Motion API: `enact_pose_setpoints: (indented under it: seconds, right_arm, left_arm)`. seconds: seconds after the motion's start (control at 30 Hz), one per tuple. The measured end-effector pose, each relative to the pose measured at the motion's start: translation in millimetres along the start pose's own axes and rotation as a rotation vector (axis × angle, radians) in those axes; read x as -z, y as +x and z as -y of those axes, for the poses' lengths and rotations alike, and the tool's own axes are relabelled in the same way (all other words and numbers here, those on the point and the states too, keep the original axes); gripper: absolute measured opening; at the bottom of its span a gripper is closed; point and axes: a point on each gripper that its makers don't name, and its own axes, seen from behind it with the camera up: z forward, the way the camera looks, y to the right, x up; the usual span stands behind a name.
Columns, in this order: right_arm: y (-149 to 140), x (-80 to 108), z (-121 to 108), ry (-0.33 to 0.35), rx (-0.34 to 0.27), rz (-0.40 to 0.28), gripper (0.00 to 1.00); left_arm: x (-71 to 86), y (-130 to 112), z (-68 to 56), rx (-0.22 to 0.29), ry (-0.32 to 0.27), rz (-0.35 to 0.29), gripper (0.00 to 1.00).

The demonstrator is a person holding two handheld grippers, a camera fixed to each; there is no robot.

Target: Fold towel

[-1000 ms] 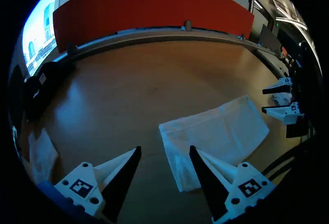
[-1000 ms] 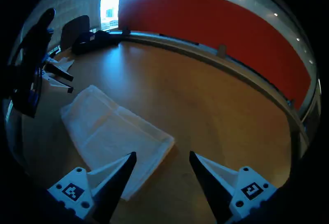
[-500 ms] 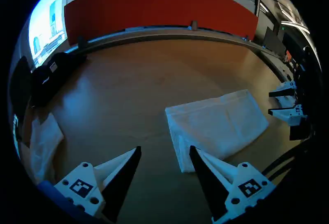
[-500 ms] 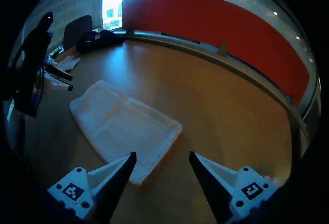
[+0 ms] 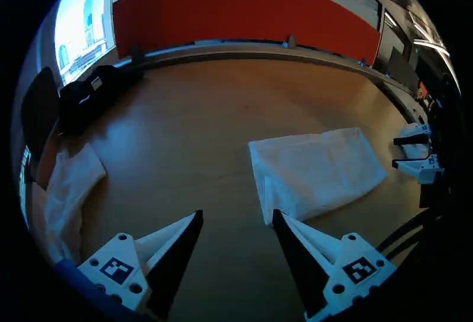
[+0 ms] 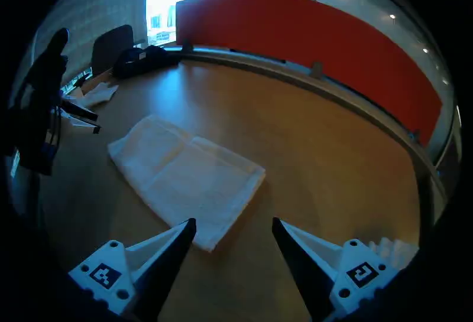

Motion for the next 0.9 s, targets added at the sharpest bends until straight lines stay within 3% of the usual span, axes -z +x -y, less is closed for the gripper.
enact_pose_setpoints:
  seconds: [0.5, 0.9]
  right_arm:
    - [-2, -4.2, 16, 0.074, 0.103, 0.024, 1.0]
    - [-6, -6.0, 22, 0.104, 0.142, 0.049, 1.0]
  left_arm:
    - [35.5, -17, 15.9, 0.068, 0.065, -0.041, 0.87]
    - [48.4, -32, 23.4, 0.095, 0.093, -0.045, 0.87]
